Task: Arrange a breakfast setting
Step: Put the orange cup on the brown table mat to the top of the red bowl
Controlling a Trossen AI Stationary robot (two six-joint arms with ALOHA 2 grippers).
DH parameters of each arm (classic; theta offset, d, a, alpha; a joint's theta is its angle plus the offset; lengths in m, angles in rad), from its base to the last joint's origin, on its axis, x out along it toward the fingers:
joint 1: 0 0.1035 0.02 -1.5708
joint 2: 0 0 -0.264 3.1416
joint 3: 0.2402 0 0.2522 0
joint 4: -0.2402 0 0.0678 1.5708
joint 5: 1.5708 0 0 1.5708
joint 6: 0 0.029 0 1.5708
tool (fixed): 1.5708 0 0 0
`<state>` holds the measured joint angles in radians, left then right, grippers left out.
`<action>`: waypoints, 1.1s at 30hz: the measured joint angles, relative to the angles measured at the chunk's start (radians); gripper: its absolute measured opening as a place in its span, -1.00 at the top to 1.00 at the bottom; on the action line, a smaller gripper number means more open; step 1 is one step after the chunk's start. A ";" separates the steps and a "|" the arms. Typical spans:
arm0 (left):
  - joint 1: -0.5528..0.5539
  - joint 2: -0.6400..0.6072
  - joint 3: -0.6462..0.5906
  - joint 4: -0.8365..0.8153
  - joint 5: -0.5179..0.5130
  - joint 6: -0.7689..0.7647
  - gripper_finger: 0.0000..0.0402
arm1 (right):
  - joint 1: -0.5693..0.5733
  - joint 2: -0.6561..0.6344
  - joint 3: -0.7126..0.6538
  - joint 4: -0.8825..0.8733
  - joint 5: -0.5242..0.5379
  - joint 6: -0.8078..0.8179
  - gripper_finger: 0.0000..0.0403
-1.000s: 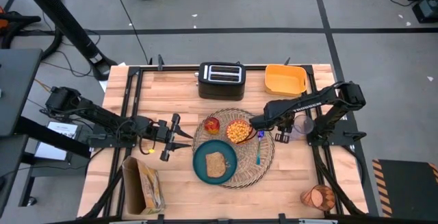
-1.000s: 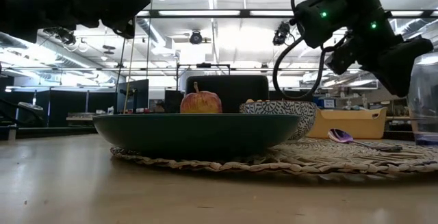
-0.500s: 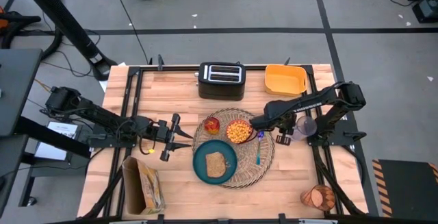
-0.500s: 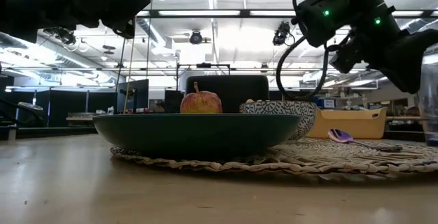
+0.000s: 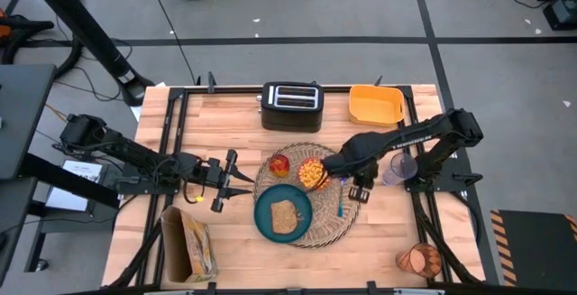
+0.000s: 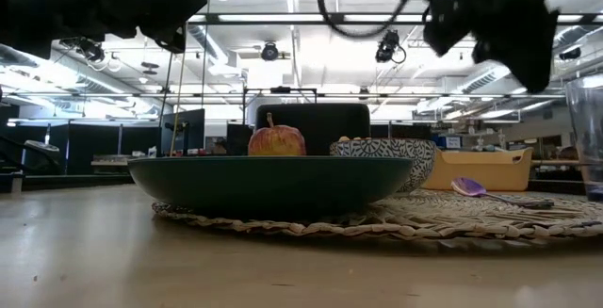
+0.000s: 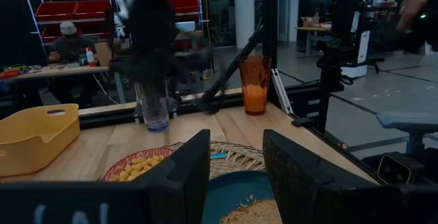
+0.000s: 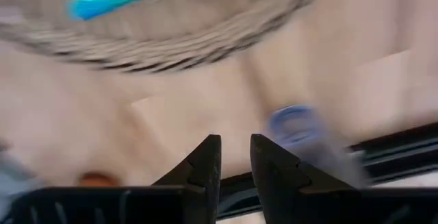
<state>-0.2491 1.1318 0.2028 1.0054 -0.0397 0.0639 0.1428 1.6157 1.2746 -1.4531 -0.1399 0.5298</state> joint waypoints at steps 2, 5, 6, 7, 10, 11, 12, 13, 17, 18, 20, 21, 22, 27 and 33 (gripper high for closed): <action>0.000 0.000 0.000 0.000 0.000 0.000 0.28 | 0.041 0.000 0.027 -0.001 -0.069 0.068 0.57; 0.000 0.000 0.000 0.000 0.000 0.000 0.28 | 0.114 0.000 0.079 0.000 -0.150 0.177 0.57; 0.000 0.000 0.000 0.000 0.000 0.000 0.28 | 0.140 0.000 0.098 0.000 -0.171 0.218 0.57; 0.000 0.000 0.000 0.000 0.000 0.000 0.28 | 0.165 0.000 0.117 0.000 -0.189 0.263 0.57; 0.000 0.000 0.000 0.000 0.000 0.000 0.28 | 0.239 0.000 0.168 -0.002 -0.230 0.411 0.57; 0.000 0.000 0.000 0.000 0.000 0.000 0.28 | 0.263 0.000 0.181 -0.010 -0.247 0.459 0.57; 0.000 0.000 0.000 0.000 0.000 0.000 0.28 | 0.288 0.000 0.191 -0.019 -0.266 0.509 0.57; 0.000 0.000 0.000 -0.001 0.000 0.000 0.28 | 0.313 0.000 0.198 -0.025 -0.286 0.559 0.57; 0.000 0.000 0.000 0.000 0.000 0.017 0.28 | 0.421 0.000 0.202 -0.046 -0.383 0.774 0.54; 0.000 0.000 0.000 0.000 0.000 0.026 0.28 | 0.448 0.000 0.202 -0.048 -0.407 0.835 0.52; 0.000 0.000 0.000 -0.001 0.000 0.031 0.28 | 0.494 0.000 0.202 -0.036 -0.451 0.964 0.47; 0.000 0.000 0.000 -0.003 0.000 0.032 0.28 | 0.516 -0.002 0.201 -0.026 -0.470 1.024 0.44; 0.000 0.000 0.000 -0.009 0.000 0.035 0.28 | 0.538 -0.006 0.201 -0.009 -0.480 1.085 0.40; 0.025 0.000 0.001 -0.016 0.001 0.061 0.28 | 0.633 -0.028 0.201 0.125 -0.438 1.355 0.20; 0.096 0.000 0.022 -0.012 0.000 0.080 0.28 | 0.740 -0.031 0.188 0.223 -0.288 1.552 0.01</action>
<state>-0.1528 1.1320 0.2249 0.9929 -0.0395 0.1439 0.8829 1.5852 1.4631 -1.2303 -0.4284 2.0822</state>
